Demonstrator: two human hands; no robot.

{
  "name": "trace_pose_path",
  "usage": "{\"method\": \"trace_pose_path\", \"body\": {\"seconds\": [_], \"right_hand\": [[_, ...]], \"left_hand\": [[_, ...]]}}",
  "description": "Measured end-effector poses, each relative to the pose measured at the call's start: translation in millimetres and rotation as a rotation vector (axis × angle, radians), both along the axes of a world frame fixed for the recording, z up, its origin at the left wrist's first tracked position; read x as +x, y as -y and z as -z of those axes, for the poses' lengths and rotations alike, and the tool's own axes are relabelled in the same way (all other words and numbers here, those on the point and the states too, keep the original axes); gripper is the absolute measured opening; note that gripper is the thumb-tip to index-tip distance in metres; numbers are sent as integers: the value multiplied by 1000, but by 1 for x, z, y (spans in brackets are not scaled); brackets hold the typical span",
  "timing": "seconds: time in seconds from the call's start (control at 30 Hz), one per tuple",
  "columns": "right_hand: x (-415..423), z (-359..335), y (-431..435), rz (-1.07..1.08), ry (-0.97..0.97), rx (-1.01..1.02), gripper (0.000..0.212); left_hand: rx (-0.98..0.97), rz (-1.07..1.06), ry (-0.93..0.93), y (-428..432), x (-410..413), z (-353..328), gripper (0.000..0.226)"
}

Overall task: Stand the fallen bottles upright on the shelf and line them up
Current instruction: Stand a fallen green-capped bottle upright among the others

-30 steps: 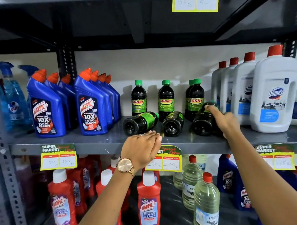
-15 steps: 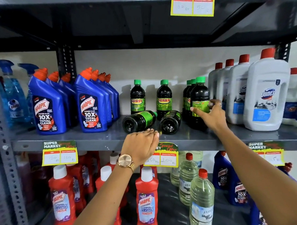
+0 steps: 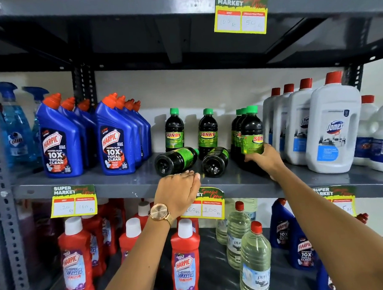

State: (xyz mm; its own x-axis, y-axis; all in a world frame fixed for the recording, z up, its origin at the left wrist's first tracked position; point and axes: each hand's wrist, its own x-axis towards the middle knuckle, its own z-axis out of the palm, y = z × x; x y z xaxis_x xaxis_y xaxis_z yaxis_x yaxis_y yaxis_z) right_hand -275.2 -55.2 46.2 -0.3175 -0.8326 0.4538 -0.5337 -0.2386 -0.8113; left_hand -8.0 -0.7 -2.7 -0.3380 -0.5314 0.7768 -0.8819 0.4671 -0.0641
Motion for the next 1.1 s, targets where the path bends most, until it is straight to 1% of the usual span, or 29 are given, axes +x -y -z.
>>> {"method": "trace_pose_path", "body": {"seconds": [0.03,0.07,0.13,0.17,0.2,0.23,0.3,0.33,0.37,0.4,0.47,0.5,0.6,0.8,0.97,1.1], "right_hand": [[-2,0,1,19,-2,1,22],[-3,0,1,43,-19,5,34],[-2,1,2,114,-72,25,70],[0,1,3,136,-86,23,77],[1,1,3,139,-99,15,76],[3,0,2,121,-93,6,66],[1,0,2,76,-49,1,38],[-1,0,2,68,-32,3,32],[-3,0,2,77,-27,14,31],[-4,1,3,89,-33,22,37],[-4,1,4,142,-67,41,66],[-3,1,4,162,-80,46,75],[-1,0,2,161,-95,67,83],[-6,1,4,145,-73,85,72],[-9,1,8,76,-11,66,53],[-8,2,9,52,-4,110,47]], "left_hand": [[-4,1,-2,0,0,0,56],[-8,-1,-4,0,0,0,55],[-17,-2,-4,0,0,0,54],[-20,0,-2,-1,-1,0,54],[-23,2,-1,-1,-1,0,54],[-25,1,0,-1,-1,0,55],[-23,2,3,-1,-1,-1,55],[-25,0,5,-1,-1,0,54],[-28,-6,6,-1,-1,0,54],[-32,-12,8,-1,-1,0,53],[-34,-16,9,-2,-1,-1,53],[-36,-15,8,-2,-1,0,52],[-33,-7,-6,-3,-2,0,52],[-35,5,-14,-1,-1,0,55],[-33,28,6,1,2,1,54],[-4,137,32,0,8,-1,47]]}}
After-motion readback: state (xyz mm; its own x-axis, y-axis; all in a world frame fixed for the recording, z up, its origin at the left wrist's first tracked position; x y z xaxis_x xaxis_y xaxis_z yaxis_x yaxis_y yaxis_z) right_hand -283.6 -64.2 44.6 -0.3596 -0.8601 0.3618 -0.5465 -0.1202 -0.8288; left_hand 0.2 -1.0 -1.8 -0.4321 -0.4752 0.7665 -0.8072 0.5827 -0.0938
